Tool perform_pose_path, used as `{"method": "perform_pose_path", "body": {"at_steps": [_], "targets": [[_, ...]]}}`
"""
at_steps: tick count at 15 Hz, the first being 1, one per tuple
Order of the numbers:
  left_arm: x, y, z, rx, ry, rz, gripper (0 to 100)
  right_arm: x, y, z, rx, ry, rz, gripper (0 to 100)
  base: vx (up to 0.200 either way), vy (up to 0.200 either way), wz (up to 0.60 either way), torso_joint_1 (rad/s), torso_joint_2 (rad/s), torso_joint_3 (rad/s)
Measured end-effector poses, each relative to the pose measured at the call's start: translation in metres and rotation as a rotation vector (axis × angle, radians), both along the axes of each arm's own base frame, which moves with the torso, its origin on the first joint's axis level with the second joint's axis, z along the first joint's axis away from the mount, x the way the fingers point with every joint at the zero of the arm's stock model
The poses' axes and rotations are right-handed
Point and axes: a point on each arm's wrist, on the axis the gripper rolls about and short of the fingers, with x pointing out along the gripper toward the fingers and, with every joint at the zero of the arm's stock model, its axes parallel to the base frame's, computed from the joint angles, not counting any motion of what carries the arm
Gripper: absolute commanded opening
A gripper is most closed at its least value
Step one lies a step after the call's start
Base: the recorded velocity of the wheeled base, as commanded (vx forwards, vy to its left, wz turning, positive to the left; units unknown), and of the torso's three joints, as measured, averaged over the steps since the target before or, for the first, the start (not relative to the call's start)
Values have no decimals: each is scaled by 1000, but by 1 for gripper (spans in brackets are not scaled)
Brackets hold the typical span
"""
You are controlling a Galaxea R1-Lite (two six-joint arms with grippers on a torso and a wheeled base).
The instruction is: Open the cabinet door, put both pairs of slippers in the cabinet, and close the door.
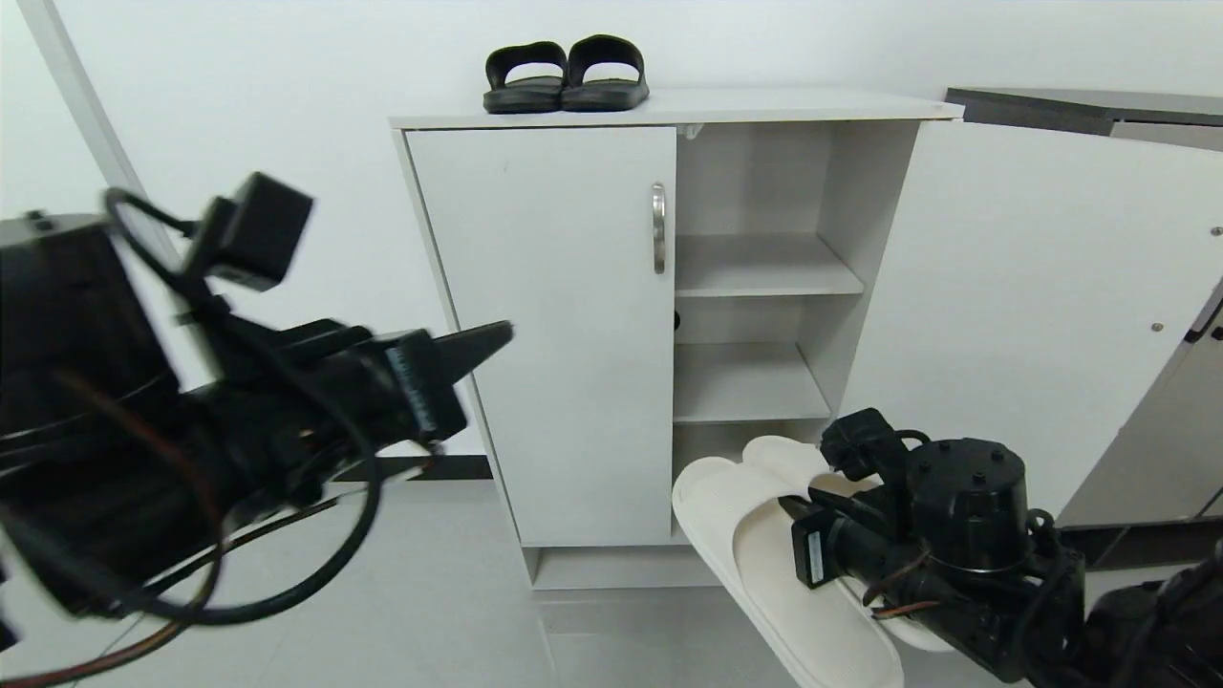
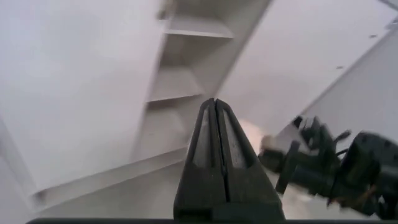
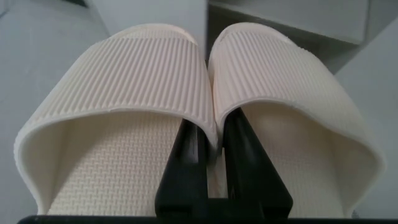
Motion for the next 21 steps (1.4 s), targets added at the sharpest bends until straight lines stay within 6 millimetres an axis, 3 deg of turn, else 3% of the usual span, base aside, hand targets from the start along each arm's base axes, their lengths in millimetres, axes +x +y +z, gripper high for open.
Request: {"method": "perform_pose_path", "body": {"at_steps": [3, 6, 8, 11, 13, 17, 21], "targets": [[-61, 52, -6, 33, -5, 240, 0, 30, 0, -6, 15, -11, -145, 0, 0, 0, 0, 0, 0, 0], [-111, 99, -27, 75, 15, 514, 0, 39, 0, -14, 5, 0, -170, 0, 0, 0, 0, 0, 0, 0], [-139, 116, -44, 118, 10, 714, 0, 42, 0, -19, -10, 8, -193, 0, 0, 0, 0, 0, 0, 0], [-168, 123, -87, 194, 19, 907, 0, 43, 1, -23, -17, 14, -197, 0, 0, 0, 0, 0, 0, 0], [-181, 123, -114, 212, 2, 936, 0, 43, 1, -23, -18, 13, -198, 0, 0, 0, 0, 0, 0, 0], [-193, 120, -159, 225, -30, 797, 0, 42, 1, -24, -21, 16, -195, 0, 0, 0, 0, 0, 0, 0], [-197, 116, -170, 191, -57, 602, 0, 42, 1, -29, -27, 28, -196, 0, 0, 0, 0, 0, 0, 0]]}}
